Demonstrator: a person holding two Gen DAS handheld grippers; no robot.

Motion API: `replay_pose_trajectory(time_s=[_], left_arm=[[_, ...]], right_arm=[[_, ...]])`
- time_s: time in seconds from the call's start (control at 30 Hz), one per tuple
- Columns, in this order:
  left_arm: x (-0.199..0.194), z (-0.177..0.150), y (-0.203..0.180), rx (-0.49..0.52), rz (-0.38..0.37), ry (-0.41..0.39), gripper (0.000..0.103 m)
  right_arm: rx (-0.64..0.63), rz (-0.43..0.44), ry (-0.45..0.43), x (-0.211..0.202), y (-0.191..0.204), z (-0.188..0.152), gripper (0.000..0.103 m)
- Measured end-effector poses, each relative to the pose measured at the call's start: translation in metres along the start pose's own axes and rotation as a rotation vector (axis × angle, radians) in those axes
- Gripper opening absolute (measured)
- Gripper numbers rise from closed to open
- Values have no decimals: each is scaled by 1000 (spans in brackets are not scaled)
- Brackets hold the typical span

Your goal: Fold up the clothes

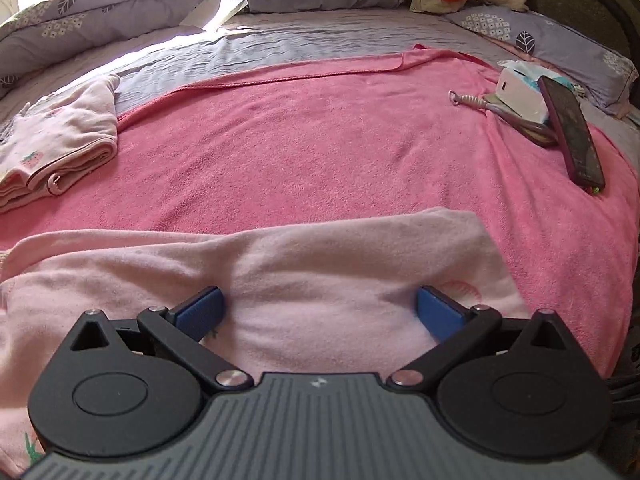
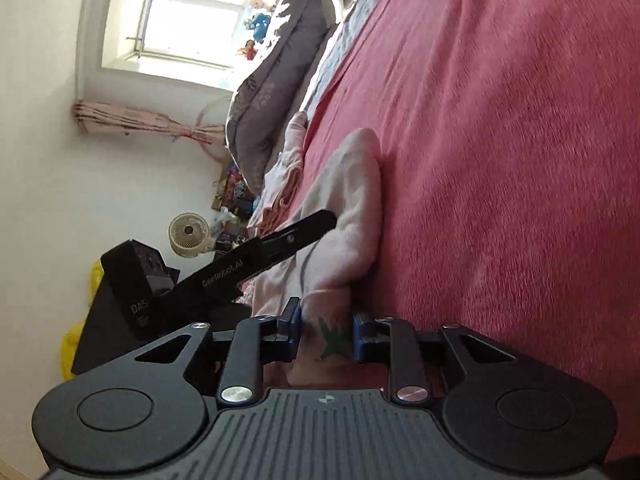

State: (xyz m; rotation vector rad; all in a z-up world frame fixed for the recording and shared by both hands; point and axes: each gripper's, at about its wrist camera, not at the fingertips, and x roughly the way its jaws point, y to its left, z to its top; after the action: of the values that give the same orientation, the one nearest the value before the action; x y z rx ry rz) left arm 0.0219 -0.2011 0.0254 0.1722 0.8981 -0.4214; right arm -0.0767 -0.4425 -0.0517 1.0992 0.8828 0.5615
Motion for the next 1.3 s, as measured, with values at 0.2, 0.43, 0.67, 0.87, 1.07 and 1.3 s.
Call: replay_pose_trajectory(time_s=[0.2,0.43,0.67,0.87,1.07,1.3], left_arm=[[1,1,-3,1,10,4,103],[1,0,-5,0,27,-13,103],[-28,-23,-40,111,49,-83,103],[-77,-68,-55,146,199,-258,103],[-99,-81,-4,156,509,-385,103],[-81,-125,42,-11,415,-257,103]], right_arm=[[-12,0,9,-5,-4,-6,12],[-38,-4,23,-31,-13,-27,11],[-82,3,38,-35,-9,-30,11],[-167,16,-23,-67,-5,-29,16],[-470,-108,-259,-66,58,-13,41],[-802,-290,-309,37,112,-28,56]])
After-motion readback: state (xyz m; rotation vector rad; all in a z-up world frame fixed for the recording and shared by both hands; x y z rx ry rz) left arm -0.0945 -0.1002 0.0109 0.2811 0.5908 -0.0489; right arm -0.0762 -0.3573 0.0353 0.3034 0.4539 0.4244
